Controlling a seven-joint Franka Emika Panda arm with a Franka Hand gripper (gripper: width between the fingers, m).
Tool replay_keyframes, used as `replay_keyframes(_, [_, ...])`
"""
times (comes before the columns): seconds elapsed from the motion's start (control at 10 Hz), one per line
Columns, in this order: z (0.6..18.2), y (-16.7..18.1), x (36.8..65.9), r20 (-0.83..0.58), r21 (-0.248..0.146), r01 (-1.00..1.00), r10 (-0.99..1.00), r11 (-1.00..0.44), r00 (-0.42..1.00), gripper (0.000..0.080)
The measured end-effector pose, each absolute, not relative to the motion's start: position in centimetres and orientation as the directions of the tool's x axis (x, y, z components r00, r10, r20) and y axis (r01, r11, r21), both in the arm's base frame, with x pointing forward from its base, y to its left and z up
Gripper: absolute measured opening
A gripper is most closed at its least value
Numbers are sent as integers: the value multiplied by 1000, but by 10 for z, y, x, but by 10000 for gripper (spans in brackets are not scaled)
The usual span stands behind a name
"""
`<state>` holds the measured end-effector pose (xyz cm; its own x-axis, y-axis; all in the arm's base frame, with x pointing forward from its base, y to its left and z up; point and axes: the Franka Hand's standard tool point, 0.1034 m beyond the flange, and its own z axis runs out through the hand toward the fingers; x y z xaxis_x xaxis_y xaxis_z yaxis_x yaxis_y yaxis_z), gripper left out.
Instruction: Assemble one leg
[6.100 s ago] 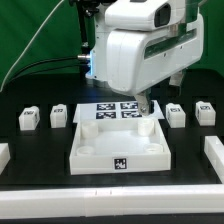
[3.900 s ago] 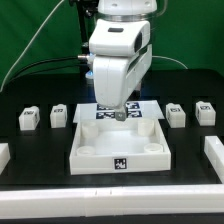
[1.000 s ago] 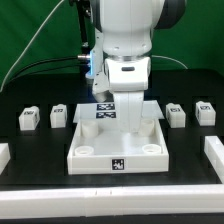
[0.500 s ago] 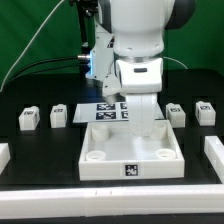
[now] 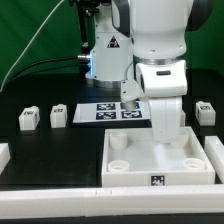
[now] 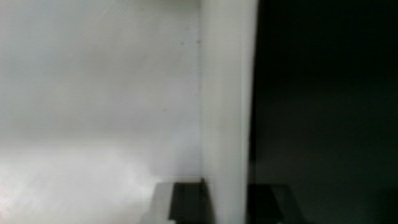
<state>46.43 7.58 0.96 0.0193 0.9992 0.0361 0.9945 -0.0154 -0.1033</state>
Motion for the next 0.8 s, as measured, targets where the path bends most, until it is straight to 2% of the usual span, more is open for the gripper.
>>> replay_keyframes(0.8, [9, 85, 480, 50, -86, 996, 999, -6, 10, 73])
